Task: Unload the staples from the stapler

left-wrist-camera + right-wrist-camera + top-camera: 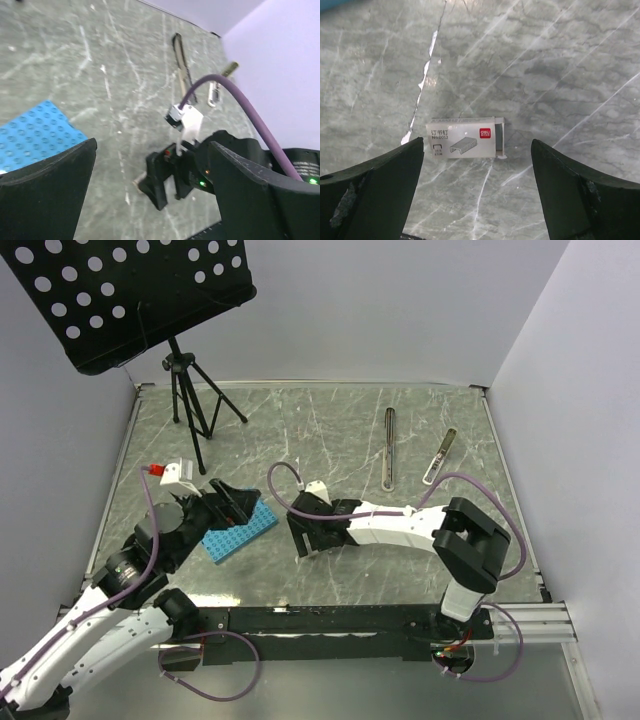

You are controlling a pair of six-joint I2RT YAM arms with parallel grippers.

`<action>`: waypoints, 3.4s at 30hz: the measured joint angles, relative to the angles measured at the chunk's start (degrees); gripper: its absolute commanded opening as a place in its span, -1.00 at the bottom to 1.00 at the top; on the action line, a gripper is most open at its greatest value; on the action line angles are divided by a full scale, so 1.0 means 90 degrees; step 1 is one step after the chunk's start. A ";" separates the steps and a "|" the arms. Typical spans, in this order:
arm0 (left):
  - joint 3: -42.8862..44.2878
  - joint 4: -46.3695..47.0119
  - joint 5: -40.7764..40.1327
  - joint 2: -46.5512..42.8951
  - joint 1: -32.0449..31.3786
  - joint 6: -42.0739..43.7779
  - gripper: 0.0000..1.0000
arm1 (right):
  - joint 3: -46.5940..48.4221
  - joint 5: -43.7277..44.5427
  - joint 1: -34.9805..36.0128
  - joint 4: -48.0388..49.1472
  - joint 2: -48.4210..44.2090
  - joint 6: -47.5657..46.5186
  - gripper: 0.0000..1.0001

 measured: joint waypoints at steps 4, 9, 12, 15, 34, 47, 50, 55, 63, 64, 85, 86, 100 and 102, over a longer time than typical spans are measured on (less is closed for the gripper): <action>0.0066 -0.0155 -0.0304 -0.0002 0.0000 0.0359 0.94 | 0.0182 -0.0002 0.0024 -0.0104 0.0114 -0.0053 0.89; 0.0066 -0.0318 -0.0398 0.0022 -0.0002 0.0527 0.94 | 0.0277 -0.0027 0.0034 -0.0090 0.0325 -0.0104 0.90; 0.0066 -0.0372 -0.0476 0.0022 0.0000 0.0568 0.94 | 0.0277 -0.0041 0.0036 -0.0112 0.0491 -0.0117 0.89; 0.0066 -0.0372 -0.0537 -0.0010 0.0000 0.0571 0.94 | 0.0282 -0.0049 0.0036 -0.0129 0.0573 -0.0119 0.86; 0.0066 -0.0384 -0.0685 -0.0124 0.0000 0.0571 0.94 | 0.0287 -0.0138 0.0257 -0.0134 0.0578 -0.0117 0.04; 0.0063 -0.0347 -0.0595 -0.0119 -0.0002 0.0709 0.94 | 0.0287 -0.0362 0.0257 -0.0185 0.0503 -0.0085 0.99; 0.0063 -0.0323 -0.0340 -0.0063 0.0000 0.0763 0.94 | 0.0287 -0.0442 0.0262 -0.0408 0.0073 -0.0114 1.00; 0.0046 -0.0112 0.0248 0.0000 0.0000 0.0906 0.93 | 0.0284 -0.0488 0.0168 -0.0656 -0.1355 -0.0189 1.00; 0.0408 0.0413 0.1559 0.0219 0.0000 0.1047 0.94 | 0.0287 0.0143 -0.0104 -0.1435 -0.4107 -0.0316 1.00; 0.0466 0.0486 0.1705 0.0245 -0.0002 0.1054 0.94 | 0.0279 0.0185 -0.0102 -0.1450 -0.4410 -0.0318 1.00; 0.0437 0.0753 0.2098 0.0435 -0.0002 0.0996 0.94 | -0.0408 0.0406 -0.0104 -0.1586 -0.5940 -0.0034 1.00; 0.0437 0.0750 0.2096 0.0413 -0.0002 0.0998 0.94 | -0.0408 0.0406 -0.0104 -0.1574 -0.6003 -0.0029 1.00; 0.0435 0.0746 0.2042 0.0355 -0.0002 0.0988 0.94 | -0.0410 0.0440 -0.0102 -0.1401 -0.6399 -0.0032 1.00; 0.0435 0.0746 0.2035 0.0355 -0.0002 0.0988 0.94 | -0.0413 0.0435 -0.0104 -0.1394 -0.6382 -0.0046 1.00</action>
